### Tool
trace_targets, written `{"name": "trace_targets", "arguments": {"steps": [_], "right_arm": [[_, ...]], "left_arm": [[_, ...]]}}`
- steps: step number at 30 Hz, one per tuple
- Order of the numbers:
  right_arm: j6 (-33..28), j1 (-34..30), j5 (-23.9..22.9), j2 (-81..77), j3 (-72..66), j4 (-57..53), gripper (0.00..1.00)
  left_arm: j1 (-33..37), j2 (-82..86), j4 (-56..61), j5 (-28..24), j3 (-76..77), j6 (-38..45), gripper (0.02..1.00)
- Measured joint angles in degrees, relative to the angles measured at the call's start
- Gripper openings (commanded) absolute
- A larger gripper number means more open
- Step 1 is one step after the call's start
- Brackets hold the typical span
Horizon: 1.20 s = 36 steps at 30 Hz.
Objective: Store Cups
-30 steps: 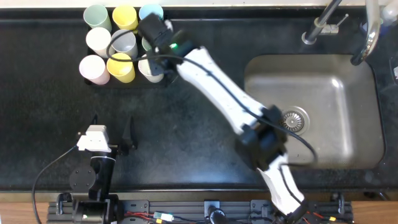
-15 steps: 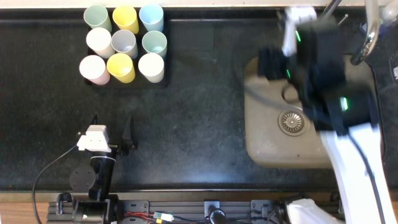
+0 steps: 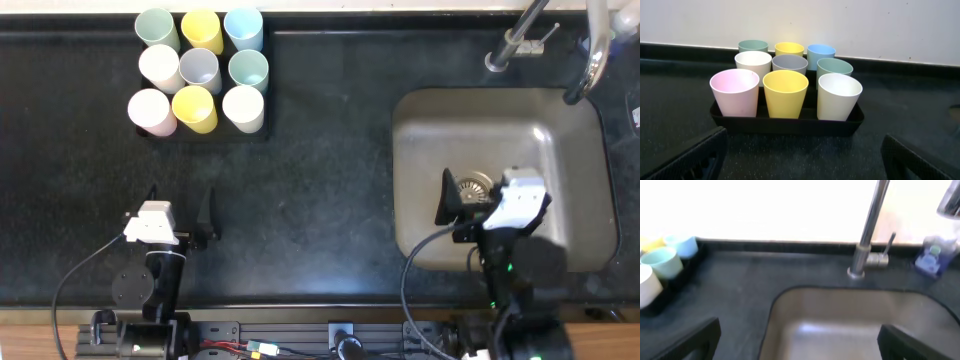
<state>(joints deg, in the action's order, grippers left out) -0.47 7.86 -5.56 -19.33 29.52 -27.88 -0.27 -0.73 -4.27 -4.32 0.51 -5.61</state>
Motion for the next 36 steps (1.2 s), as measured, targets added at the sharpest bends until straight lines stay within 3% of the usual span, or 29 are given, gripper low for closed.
{"name": "trace_targets", "arguments": {"steps": [8, 13, 36], "right_arm": [[-0.17, 0.0, 0.02, 11.76, -17.16, 19.87, 0.996], [-0.2, 0.02, 0.02, 15.43, -22.77, 25.64, 0.996], [-2.34, 1.62, 0.9, 18.49, -28.5, 23.58, 0.998]], "left_arm": [[0.0, 0.0, 0.0, 0.0, 0.0, 0.0, 1.0], [0.0, 0.0, 0.02, 0.0, 0.0, 0.0, 1.0], [0.0, 0.0, 0.02, -0.02, 0.0, 0.0, 1.0]]}}
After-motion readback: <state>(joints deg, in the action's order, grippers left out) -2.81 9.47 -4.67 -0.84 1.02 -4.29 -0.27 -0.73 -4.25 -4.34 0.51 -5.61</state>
